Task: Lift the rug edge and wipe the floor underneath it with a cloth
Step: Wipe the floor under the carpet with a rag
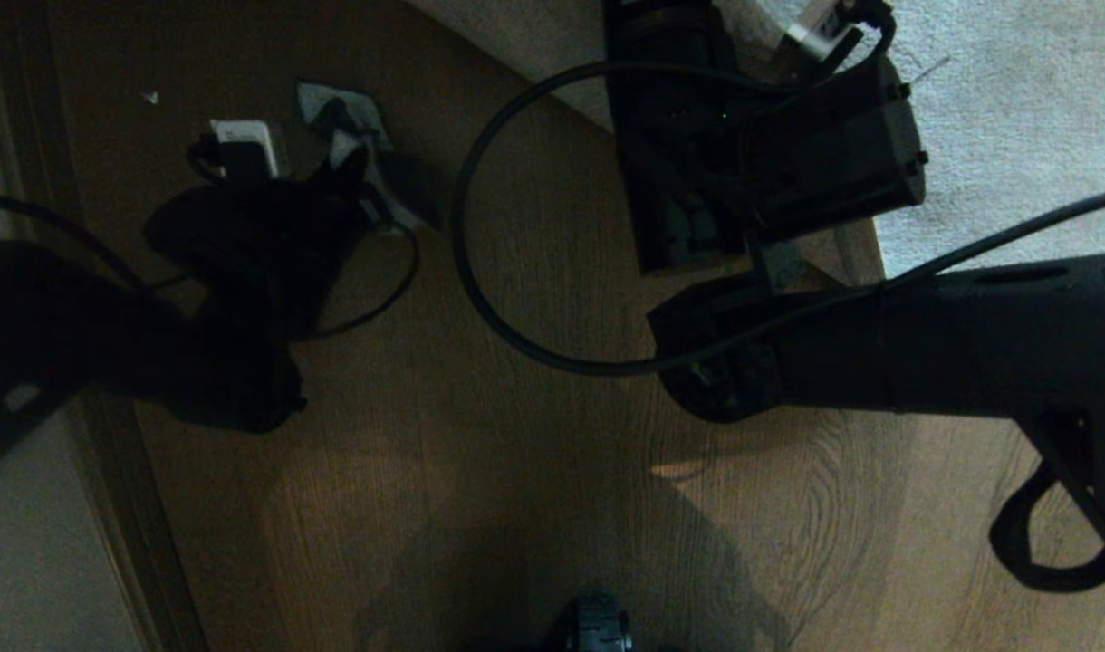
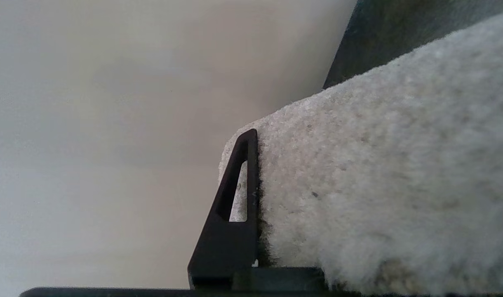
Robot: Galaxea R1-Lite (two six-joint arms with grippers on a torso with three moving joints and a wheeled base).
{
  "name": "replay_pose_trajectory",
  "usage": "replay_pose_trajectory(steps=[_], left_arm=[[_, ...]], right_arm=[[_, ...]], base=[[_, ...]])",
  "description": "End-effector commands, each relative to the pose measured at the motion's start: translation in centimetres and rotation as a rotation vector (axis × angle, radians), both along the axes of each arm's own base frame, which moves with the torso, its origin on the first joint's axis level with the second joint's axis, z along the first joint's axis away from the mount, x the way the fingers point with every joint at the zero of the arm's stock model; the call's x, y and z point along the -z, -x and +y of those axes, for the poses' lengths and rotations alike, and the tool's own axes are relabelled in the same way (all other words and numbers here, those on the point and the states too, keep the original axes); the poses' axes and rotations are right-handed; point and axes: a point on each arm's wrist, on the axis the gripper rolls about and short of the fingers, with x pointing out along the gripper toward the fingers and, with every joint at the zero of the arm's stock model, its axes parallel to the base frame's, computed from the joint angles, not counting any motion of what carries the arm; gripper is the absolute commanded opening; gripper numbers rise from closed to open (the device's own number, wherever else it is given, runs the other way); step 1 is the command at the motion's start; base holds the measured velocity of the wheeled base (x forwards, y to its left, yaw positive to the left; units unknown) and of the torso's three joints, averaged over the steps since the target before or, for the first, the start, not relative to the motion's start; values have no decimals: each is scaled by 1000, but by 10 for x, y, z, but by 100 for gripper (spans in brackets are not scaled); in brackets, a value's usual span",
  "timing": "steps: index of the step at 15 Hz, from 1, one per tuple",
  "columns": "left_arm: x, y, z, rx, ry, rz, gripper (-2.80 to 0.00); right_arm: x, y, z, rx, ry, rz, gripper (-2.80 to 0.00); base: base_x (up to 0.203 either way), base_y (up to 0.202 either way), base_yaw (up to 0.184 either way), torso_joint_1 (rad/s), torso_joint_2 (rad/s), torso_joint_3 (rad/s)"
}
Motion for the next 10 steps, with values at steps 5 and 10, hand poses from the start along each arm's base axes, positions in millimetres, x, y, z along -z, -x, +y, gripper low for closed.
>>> replay_pose_trajectory(steps=[5,10], left_arm=[[-5,1,43,-105,2,-40,-280],[-9,21,41,-98,0,-23,-280]], right_arm=[[3,7,6,-19,-24,-22,-280],[5,6,7,-20,-20,-18,-280]], base=[[0,0,0,0,0,0],[0,0,0,0,0,0]])
